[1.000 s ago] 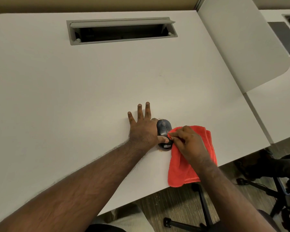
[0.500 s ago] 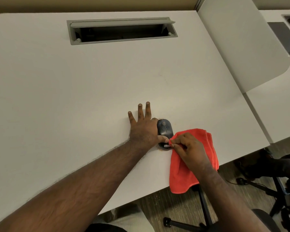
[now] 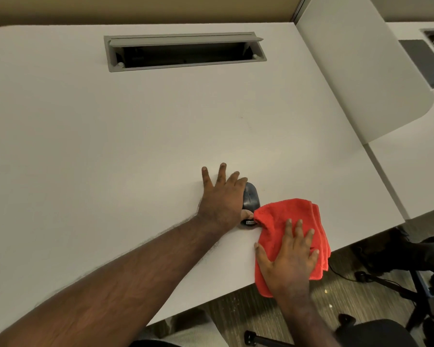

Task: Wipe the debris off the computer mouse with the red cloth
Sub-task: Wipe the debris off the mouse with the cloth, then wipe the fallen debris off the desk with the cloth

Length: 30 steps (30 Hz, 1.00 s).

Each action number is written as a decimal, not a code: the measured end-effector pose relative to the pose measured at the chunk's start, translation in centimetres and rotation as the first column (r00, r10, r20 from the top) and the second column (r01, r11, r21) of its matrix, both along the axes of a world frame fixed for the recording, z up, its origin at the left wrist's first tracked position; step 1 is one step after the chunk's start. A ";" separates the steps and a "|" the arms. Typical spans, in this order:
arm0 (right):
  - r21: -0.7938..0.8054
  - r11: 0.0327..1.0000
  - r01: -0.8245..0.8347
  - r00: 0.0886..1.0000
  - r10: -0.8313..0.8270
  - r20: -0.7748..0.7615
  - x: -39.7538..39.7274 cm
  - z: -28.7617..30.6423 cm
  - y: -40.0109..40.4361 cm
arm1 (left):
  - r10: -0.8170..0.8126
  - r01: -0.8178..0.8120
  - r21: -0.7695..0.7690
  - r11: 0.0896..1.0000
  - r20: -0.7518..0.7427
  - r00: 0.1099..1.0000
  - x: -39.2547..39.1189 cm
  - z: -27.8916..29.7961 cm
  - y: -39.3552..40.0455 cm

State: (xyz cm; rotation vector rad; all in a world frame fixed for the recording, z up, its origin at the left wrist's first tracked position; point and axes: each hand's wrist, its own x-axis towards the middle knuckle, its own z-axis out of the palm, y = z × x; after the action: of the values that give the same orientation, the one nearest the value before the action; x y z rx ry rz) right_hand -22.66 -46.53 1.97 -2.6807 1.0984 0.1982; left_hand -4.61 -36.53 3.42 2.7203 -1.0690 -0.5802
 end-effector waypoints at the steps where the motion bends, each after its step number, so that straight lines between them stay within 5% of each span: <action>1: 0.015 1.000 0.013 0.999 -0.012 -0.037 -0.2 -0.3 0.1 | -0.035 0.035 -0.008 0.999 0.024 0.999 -0.1 0.1 0.0; 11: 0.052 0.995 0.091 0.996 -0.090 -0.015 2.2 -1.9 -2.8 | -0.131 0.121 0.093 0.988 0.112 0.985 -1.1 0.5 -0.8; 19: 0.042 0.994 0.096 0.995 -0.097 0.025 6.8 -2.5 -5.4 | -0.134 0.137 -0.006 0.991 0.177 0.975 -0.9 0.2 -0.6; 30: 0.047 0.993 -0.110 0.993 0.107 0.058 22.6 -1.8 -9.7 | 0.181 -0.141 -0.274 0.951 0.129 0.975 1.6 0.2 5.8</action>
State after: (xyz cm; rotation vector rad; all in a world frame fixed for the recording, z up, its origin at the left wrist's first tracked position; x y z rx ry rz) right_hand -0.09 -56.23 0.17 -2.6859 0.9201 0.1672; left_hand -3.06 -30.74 3.57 2.6133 -0.8709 -0.1892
